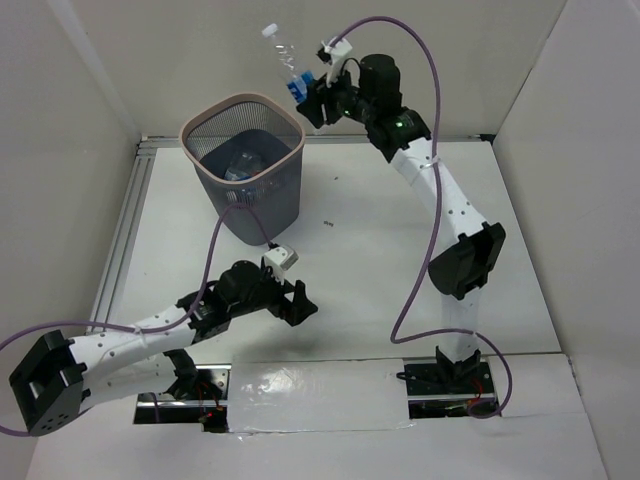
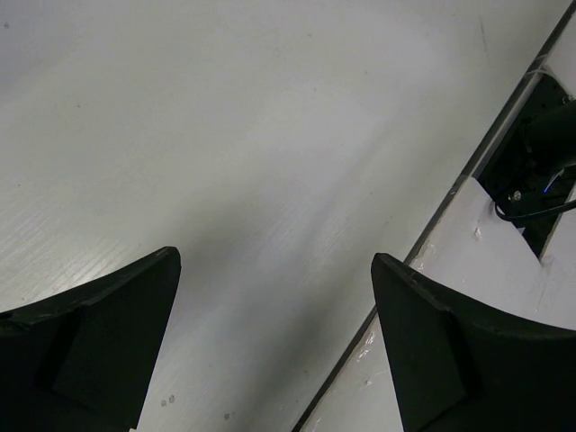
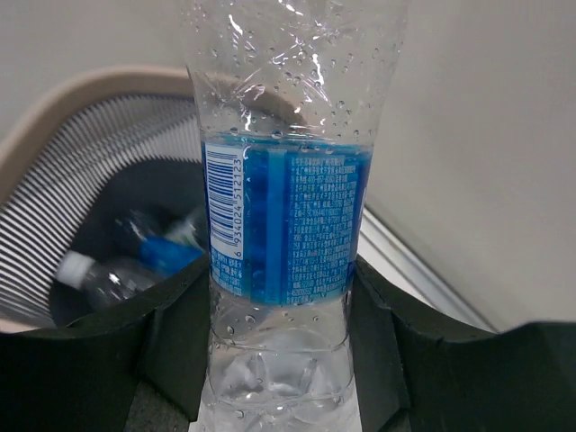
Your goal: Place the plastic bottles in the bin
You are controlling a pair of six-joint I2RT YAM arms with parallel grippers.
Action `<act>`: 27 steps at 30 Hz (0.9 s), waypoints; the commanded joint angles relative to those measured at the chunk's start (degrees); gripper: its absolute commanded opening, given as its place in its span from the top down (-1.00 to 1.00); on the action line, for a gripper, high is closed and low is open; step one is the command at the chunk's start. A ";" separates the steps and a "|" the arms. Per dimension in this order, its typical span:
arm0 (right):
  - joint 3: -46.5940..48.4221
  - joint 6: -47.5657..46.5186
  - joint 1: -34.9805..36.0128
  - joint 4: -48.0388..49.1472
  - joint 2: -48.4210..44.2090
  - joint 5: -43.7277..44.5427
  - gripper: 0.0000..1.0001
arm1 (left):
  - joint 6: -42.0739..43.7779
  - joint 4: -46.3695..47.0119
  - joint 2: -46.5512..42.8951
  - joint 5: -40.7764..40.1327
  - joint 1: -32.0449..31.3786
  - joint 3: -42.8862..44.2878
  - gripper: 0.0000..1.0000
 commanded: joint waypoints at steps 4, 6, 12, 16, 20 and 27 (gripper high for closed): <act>6.42 2.48 7.06 7.33 5.76 -0.58 0.71 | 0.29 0.21 -5.53 -0.18 0.19 -1.84 -1.00; 6.94 3.01 8.12 8.39 6.91 -0.58 0.64 | 0.29 -1.19 -6.50 -0.70 -0.34 -1.85 -1.00; 9.59 3.63 11.02 8.93 10.61 -0.06 0.36 | -0.23 -2.43 -9.83 -1.76 -0.34 -2.90 -1.00; 10.38 3.54 11.55 7.17 12.80 -0.58 -1.00 | -0.23 -2.95 -10.36 -1.76 -0.34 -2.90 -1.00; 11.51 4.07 10.16 5.86 11.59 0.82 -1.00 | -0.76 -4.00 -10.36 -2.38 -0.34 -2.28 -1.00; 4.97 5.47 0.50 -1.35 1.24 7.68 -1.00 | 0.03 -2.87 -11.07 -2.38 -0.34 -1.68 -1.00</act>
